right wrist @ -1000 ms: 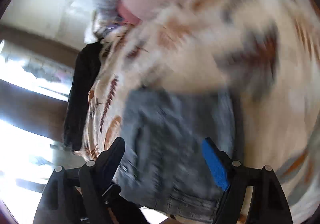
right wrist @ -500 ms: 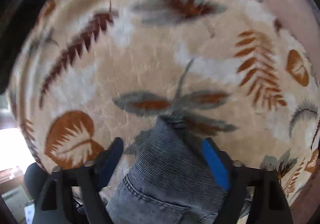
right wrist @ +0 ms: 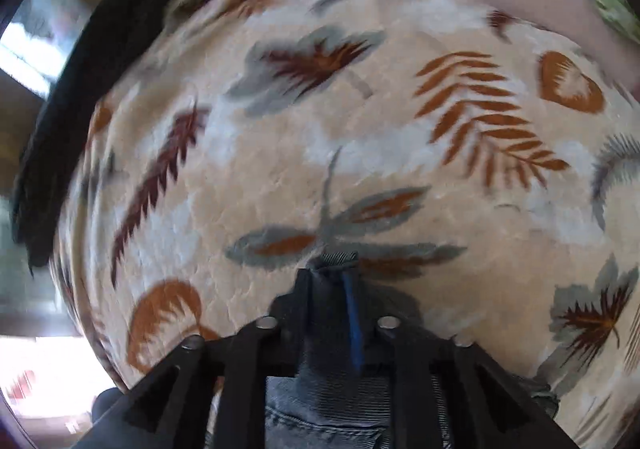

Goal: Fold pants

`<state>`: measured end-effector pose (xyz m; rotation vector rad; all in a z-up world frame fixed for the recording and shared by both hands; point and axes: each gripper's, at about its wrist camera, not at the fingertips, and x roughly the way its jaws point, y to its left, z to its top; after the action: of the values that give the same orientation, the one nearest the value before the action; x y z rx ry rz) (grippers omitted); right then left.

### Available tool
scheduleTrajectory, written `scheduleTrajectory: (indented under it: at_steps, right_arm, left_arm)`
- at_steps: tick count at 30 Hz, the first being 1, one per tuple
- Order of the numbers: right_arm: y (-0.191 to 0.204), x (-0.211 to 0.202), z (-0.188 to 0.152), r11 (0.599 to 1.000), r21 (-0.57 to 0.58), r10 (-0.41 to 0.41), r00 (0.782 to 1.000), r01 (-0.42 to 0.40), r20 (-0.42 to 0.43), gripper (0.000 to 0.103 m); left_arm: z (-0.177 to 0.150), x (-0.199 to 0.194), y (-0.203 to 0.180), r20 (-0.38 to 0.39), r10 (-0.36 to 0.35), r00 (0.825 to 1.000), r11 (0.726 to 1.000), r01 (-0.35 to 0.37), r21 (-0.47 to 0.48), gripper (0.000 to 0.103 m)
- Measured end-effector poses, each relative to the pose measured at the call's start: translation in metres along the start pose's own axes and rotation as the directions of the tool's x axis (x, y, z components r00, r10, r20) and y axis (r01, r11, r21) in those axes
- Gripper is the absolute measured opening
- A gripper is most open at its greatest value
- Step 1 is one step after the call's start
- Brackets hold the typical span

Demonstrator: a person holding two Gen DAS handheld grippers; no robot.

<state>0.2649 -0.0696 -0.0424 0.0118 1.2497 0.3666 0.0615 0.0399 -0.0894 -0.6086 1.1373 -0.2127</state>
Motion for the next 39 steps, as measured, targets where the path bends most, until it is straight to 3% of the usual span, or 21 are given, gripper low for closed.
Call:
scheduleTrajectory:
  at_steps: [1,5,7,9,10,12,13,15,17,20,22,23,24,25,28,31,37,39]
  right_arm:
    - [-0.003,-0.016,-0.004,1.000,-0.006,-0.007,0.999,0.007,0.040,0.027]
    - [-0.025,-0.067,-0.043,0.996,0.006,0.092,0.993,-0.092,0.072,0.036]
    - [-0.038,-0.078,-0.069,0.989,0.032,0.142,0.986,-0.145,0.083,0.055]
    - [-0.058,-0.079,-0.104,0.983,0.079,0.161,0.983,-0.168,0.088,0.068]
    - [-0.068,-0.070,-0.120,0.982,0.097,0.157,0.985,-0.163,0.067,0.070]
    - [-0.097,-0.030,-0.151,0.984,0.162,0.091,0.994,-0.080,-0.063,0.070]
    - [-0.104,-0.021,-0.158,0.980,0.186,0.090,0.992,-0.074,-0.083,0.070]
    - [-0.111,-0.044,-0.169,0.970,0.191,0.147,0.989,-0.150,0.030,0.070]
    - [-0.109,-0.075,-0.183,0.969,0.184,0.140,0.980,-0.165,0.142,0.070]
    - [-0.100,-0.100,-0.217,0.971,0.145,0.149,0.954,-0.191,0.259,0.074]
    - [-0.092,-0.084,-0.240,0.986,0.118,0.085,0.966,-0.117,0.245,0.078]
    - [-0.089,-0.062,-0.251,0.996,0.087,0.021,0.984,-0.037,0.177,0.078]
    - [-0.091,-0.049,-0.258,0.997,0.079,0.011,0.989,-0.022,0.146,0.078]
    - [-0.095,-0.057,-0.265,0.994,0.095,0.031,0.975,-0.053,0.219,0.079]
    - [-0.102,-0.076,-0.263,0.985,0.141,0.060,0.969,-0.096,0.238,0.079]
    - [-0.106,-0.100,-0.265,0.980,0.138,0.095,0.947,-0.143,0.306,0.079]
    - [-0.111,-0.097,-0.281,0.954,0.199,0.141,0.923,-0.223,0.359,0.079]
    - [-0.114,-0.103,-0.287,0.944,0.207,0.157,0.904,-0.255,0.399,0.079]
  left_arm:
    - [0.000,-0.002,0.002,-0.002,-0.007,1.000,1.000,0.007,-0.008,0.064]
    - [-0.002,-0.021,0.008,0.034,-0.015,0.999,0.999,0.016,-0.028,0.071]
    - [-0.004,-0.030,0.010,0.053,-0.023,0.998,0.999,0.025,-0.037,0.076]
    - [-0.006,-0.028,0.009,0.055,-0.010,0.998,0.999,0.011,-0.031,0.077]
    - [-0.006,-0.021,0.007,0.037,0.006,0.999,1.000,-0.006,-0.021,0.077]
    - [-0.013,-0.003,0.002,-0.033,0.063,0.997,0.997,-0.062,0.034,0.077]
    - [-0.016,-0.002,-0.004,-0.012,0.101,0.995,0.992,-0.100,0.083,0.077]
    - [-0.020,-0.012,-0.015,0.023,0.121,0.992,0.987,-0.122,0.108,0.077]
    - [-0.022,-0.026,-0.020,0.063,0.103,0.993,0.989,-0.109,0.101,0.077]
    - [-0.028,-0.038,-0.029,0.143,0.149,0.978,0.975,-0.170,0.144,0.079]
    - [-0.031,-0.025,-0.027,0.115,0.221,0.968,0.957,-0.238,0.166,0.080]
    - [-0.032,-0.012,-0.023,0.080,0.257,0.963,0.948,-0.267,0.175,0.082]
    - [-0.032,-0.008,-0.019,0.080,0.250,0.965,0.952,-0.260,0.161,0.084]
    - [-0.032,-0.008,-0.019,0.081,0.250,0.965,0.954,-0.260,0.149,0.085]
    - [-0.029,-0.021,-0.025,0.107,0.267,0.958,0.947,-0.281,0.157,0.085]
    - [-0.026,-0.029,-0.034,0.141,0.278,0.950,0.937,-0.300,0.177,0.085]
    - [-0.029,-0.035,-0.041,0.167,0.298,0.940,0.925,-0.328,0.193,0.085]
    - [-0.032,-0.036,-0.038,0.160,0.302,0.940,0.925,-0.330,0.190,0.085]
